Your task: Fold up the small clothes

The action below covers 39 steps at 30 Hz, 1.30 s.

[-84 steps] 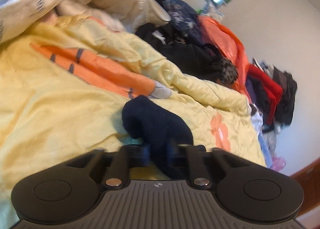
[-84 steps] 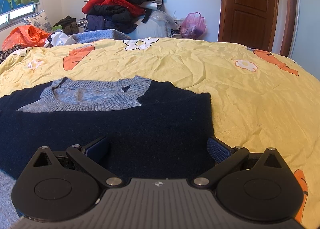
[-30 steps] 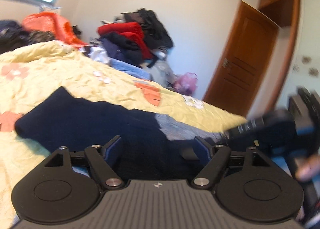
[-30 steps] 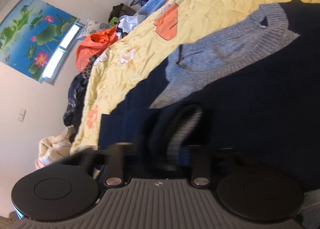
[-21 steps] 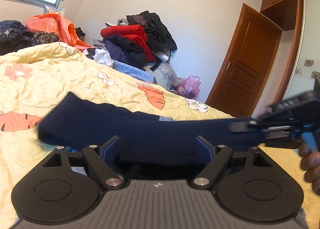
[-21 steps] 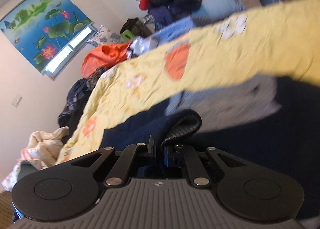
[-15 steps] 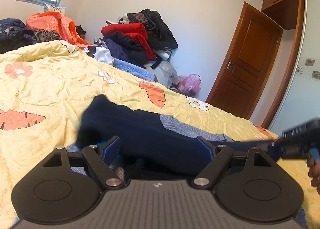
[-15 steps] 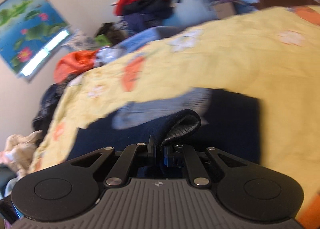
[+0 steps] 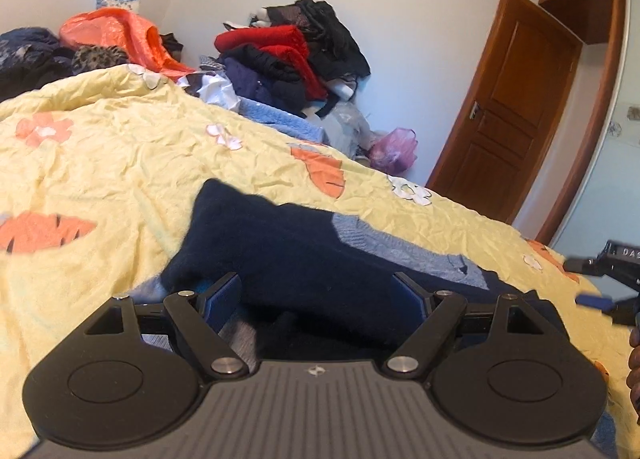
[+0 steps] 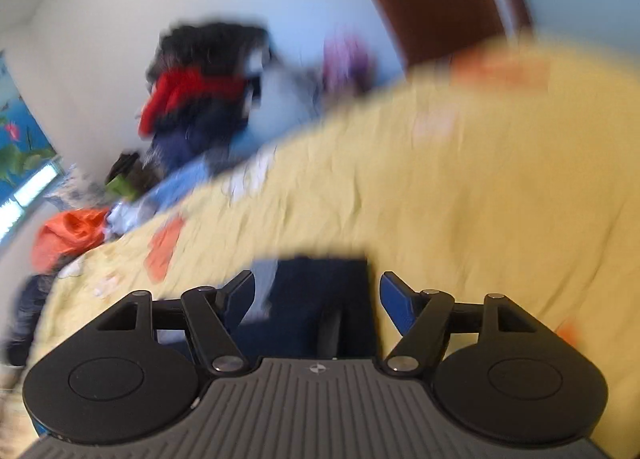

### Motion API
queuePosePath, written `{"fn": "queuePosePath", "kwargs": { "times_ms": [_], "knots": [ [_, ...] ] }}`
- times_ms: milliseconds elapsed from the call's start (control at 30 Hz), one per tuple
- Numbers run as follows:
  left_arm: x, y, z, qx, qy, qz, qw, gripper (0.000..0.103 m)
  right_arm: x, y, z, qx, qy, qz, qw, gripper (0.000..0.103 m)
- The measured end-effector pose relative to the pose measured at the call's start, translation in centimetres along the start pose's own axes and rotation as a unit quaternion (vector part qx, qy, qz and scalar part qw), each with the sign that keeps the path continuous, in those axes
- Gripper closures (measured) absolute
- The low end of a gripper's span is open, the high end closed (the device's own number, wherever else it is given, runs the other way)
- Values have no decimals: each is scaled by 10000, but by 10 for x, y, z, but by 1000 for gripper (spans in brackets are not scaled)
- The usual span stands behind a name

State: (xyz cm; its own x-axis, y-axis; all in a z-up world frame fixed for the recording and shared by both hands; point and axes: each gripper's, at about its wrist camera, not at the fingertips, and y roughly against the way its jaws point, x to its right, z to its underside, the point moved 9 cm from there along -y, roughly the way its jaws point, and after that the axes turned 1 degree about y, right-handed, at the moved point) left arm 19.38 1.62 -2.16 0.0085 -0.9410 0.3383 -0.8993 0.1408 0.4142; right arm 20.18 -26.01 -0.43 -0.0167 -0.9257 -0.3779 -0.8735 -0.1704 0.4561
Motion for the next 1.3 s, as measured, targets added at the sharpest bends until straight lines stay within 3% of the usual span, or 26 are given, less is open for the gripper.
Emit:
{"fn": "queuePosePath", "kwargs": {
  "times_ms": [100, 133, 200, 300, 433, 600, 733, 800, 867, 933, 1000, 1067, 1300],
  "knots": [
    [19, -14, -24, 98, -417, -30, 9991, 17, -48, -10, 20, -321, 1057, -403, 9931, 31],
    [24, -26, -29, 8, -611, -140, 9980, 8, -56, -18, 28, -405, 1383, -338, 9890, 29],
    [24, -57, -29, -390, -973, -436, 9935, 7, -60, -38, 42, -624, 1715, -107, 9832, 28],
    [3, -98, -8, -1366, -1217, -760, 9802, 6, -46, -59, 57, -911, 1844, 220, 9784, 27],
    [-10, -100, -5, -1341, -1445, -426, 9795, 2, -31, -56, 66, -746, 2217, 203, 9721, 24],
    [-13, -105, -6, -1332, -1498, -549, 9782, 0, -31, -58, 66, -797, 2318, 216, 9693, 15],
    [-8, -72, -9, -1145, -1494, -826, 9786, 1, -36, -25, 64, -562, 2234, 433, 9721, 10],
    [0, -34, -1, -1114, -1429, -502, 9822, 1, -45, 12, 68, -408, 2024, -34, 9784, 3],
    [12, -1, 15, -1130, -1502, -19, 9822, 1, -54, 40, 82, -367, 2056, -454, 9769, 1],
    [18, 14, 35, -1260, -1835, 41, 9749, 1, -55, 44, 104, -798, 2272, -400, 9698, 1],
    [14, 16, 55, -1480, -2235, -145, 9633, 0, -47, 38, 123, -1160, 2504, -71, 9611, 1],
    [5, 17, 56, -1503, -2018, -74, 9678, 0, -38, 41, 128, -1152, 2398, -52, 9640, 1],
    [-3, 7, 52, -1466, -1895, -194, 9707, 0, -29, 42, 126, -1085, 2290, 164, 9672, 0]
  ]
}}
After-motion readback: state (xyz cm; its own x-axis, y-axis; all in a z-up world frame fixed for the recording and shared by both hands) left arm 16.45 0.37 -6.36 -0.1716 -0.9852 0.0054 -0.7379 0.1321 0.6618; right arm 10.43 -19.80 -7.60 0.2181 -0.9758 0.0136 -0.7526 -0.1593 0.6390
